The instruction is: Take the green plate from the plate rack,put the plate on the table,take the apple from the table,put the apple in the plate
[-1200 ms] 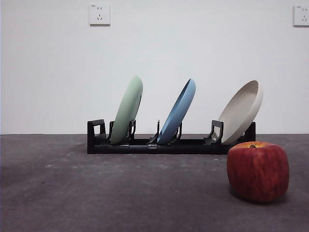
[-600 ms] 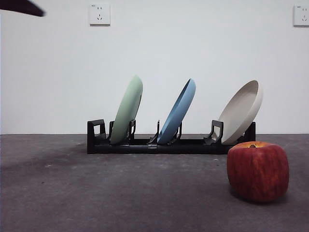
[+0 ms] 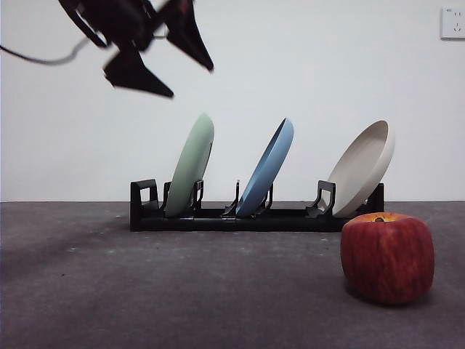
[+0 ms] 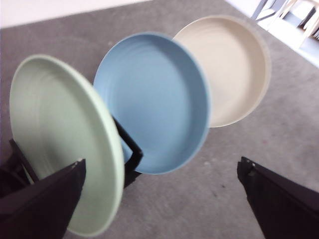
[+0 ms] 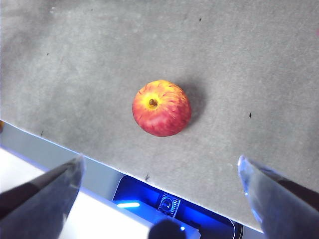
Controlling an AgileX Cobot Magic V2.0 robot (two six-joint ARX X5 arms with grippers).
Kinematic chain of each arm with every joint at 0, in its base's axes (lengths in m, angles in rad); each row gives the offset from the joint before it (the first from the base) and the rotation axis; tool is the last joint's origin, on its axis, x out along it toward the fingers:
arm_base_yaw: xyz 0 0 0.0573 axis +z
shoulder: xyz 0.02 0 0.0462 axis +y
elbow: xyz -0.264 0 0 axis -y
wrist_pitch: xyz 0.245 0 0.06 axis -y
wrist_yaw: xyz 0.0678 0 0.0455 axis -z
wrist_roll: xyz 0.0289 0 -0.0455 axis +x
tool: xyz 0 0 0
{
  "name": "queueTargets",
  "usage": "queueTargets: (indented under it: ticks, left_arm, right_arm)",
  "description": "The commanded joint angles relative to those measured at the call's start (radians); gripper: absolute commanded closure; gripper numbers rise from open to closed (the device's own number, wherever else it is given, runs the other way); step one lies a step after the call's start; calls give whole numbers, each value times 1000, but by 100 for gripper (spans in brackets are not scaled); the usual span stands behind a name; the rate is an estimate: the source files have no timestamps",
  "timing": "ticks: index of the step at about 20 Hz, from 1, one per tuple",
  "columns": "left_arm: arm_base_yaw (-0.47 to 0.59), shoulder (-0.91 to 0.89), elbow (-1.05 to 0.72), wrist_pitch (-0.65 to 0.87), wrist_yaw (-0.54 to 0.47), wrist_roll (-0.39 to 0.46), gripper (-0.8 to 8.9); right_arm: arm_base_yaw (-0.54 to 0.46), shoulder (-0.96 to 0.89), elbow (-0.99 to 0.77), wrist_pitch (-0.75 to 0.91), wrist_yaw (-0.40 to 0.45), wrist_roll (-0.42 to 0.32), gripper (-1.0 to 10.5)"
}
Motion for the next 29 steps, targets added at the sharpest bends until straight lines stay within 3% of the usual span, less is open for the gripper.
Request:
queueTargets:
  ticks: [1,10,13,14,19,21,29]
  left_arm:
    - [-5,96,47,20,-24,0,252]
    - [-19,243,75,111,-54,-25,264]
    - [-22,243,75,113,-51,-24,562]
    - [-22,243,75,109,-51,-24,619]
    - [-22,243,75,105,-48,-24,707]
    - [-22,243,75,105,-46,-25,812]
    - [-21,236,76,103,8,-33,822]
  right_arm:
    - [3,0,3,2,-2,6,289]
    - [3,0,3,3,-1,6,290]
    - [3,0,3,3,-1,6,290]
    - [3,0,3,3,-1,6,290]
    - [3,0,3,3,-1,5,290]
    - [3,0,3,3,-1,5,290]
    - [3,0,3,3,-1,5,290]
